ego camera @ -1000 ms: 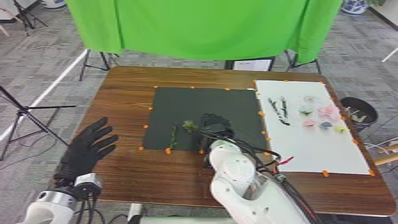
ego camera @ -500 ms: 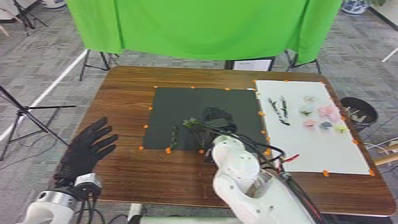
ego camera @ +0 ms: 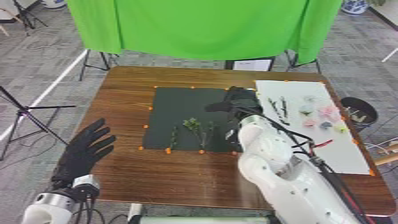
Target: Arrange flowers
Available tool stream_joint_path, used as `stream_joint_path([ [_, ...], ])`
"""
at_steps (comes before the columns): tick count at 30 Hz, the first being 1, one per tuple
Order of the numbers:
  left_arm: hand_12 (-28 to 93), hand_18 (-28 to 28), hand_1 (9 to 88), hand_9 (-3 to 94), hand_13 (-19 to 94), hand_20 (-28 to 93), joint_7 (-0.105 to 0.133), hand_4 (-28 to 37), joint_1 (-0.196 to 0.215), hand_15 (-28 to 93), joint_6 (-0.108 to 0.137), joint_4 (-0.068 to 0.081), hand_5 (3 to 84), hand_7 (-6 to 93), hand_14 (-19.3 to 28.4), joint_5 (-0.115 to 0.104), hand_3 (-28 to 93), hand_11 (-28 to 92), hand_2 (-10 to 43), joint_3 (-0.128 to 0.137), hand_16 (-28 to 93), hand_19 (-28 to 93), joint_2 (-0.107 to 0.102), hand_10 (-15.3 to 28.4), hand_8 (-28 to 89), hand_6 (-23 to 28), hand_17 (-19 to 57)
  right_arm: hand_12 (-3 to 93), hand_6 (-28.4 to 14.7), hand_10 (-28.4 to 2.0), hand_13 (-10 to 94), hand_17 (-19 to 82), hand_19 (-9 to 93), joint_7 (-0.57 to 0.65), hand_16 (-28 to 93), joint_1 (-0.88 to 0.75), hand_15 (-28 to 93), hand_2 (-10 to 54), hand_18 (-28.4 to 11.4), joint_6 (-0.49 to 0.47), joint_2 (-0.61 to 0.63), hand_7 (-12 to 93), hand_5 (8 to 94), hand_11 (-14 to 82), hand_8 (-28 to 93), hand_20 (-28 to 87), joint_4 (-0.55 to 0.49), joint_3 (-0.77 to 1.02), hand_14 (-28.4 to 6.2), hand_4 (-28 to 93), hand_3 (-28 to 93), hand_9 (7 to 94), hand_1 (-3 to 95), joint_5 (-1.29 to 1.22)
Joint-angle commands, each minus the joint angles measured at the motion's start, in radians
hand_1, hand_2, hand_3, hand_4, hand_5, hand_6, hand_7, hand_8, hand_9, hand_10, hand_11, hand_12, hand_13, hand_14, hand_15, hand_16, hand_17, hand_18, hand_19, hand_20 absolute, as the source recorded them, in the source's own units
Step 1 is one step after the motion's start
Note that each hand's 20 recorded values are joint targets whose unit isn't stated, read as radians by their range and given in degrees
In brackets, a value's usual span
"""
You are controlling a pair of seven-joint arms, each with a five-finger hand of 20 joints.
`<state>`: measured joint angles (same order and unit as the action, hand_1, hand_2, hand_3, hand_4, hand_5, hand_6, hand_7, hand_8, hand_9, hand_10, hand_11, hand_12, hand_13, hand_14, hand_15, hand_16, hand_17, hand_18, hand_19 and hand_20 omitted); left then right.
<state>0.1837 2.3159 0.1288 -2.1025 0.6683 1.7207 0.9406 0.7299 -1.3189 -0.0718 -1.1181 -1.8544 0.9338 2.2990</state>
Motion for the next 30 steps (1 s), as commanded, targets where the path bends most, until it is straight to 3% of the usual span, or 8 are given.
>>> stream_joint_path([
  [1, 18, 22.9, 26.0, 23.0, 19, 9, 0.005, -25.2, 0.026, 32, 0.001, -0.007, 26.3, 21.0, 16.1, 0.000, 70, 21, -3.9, 0.007, 1, 41, 0.013, 11.5, -11, 3.2, -9.2, 45.1, -11.6, -16.4, 56, 30, 90, 0.087, 37, 0.134, 81, -9.5, -24.8, -0.013, 0.156, 20, 47.7, 59.3, -7, 54, 0.141, 0.064, -14.5, -28, 72, 48.9, 14.8, 0.035],
  [7, 18, 22.9, 26.2, 23.1, 19, 9, 0.007, -25.4, 0.022, 32, 0.002, -0.005, 26.4, 21.3, 16.1, -0.003, 70, 21, -3.7, 0.003, 1, 41, 0.004, 11.6, -11, 3.2, -9.2, 47.3, -14.8, -20.3, 54, 28, 89, 0.110, 37, 0.133, 83, -9.5, -25.2, -0.112, 0.162, 18, 40.7, 61.1, -6, 55, 0.177, 0.090, -15.4, -28, 71, 39.9, 15.8, 0.009],
  [12, 18, 22.8, 26.1, 23.1, 19, 9, 0.004, -25.4, 0.019, 32, -0.004, -0.003, 26.4, 21.3, 16.1, -0.004, 70, 21, -3.8, 0.004, 0, 41, 0.005, 11.6, -11, 3.2, -9.2, 48.6, -15.3, -21.0, 53, 28, 89, 0.125, 36, 0.124, 83, -9.5, -25.1, -0.149, 0.173, 19, 40.4, 61.6, -5, 55, 0.205, 0.091, -15.7, -28, 71, 38.6, 15.8, -0.008],
  [21, 18, 22.8, 26.1, 23.2, 19, 9, -0.003, -25.6, 0.009, 32, -0.010, 0.003, 26.4, 21.5, 16.1, -0.002, 70, 21, -3.8, 0.001, 0, 41, 0.002, 11.6, -11, 3.1, -9.1, 51.3, -12.4, -18.1, 54, 28, 89, 0.131, 37, 0.162, 85, -9.5, -25.0, -0.181, 0.175, 24, 47.6, 65.7, -7, 56, 0.286, 0.037, -15.1, -28, 69, 43.6, 16.9, 0.021],
  [30, 18, 22.8, 26.1, 23.3, 19, 9, -0.005, -25.6, 0.009, 32, -0.008, 0.007, 26.4, 21.5, 16.1, -0.003, 70, 21, -3.7, 0.000, 0, 41, 0.003, 11.7, -11, 3.1, -9.2, 53.0, -11.0, -17.5, 56, 30, 91, 0.146, 39, 0.191, 85, -9.5, -24.6, -0.192, 0.181, 25, 51.1, 66.4, -8, 55, 0.344, -0.031, -14.5, -28, 72, 47.1, 16.2, 0.088],
])
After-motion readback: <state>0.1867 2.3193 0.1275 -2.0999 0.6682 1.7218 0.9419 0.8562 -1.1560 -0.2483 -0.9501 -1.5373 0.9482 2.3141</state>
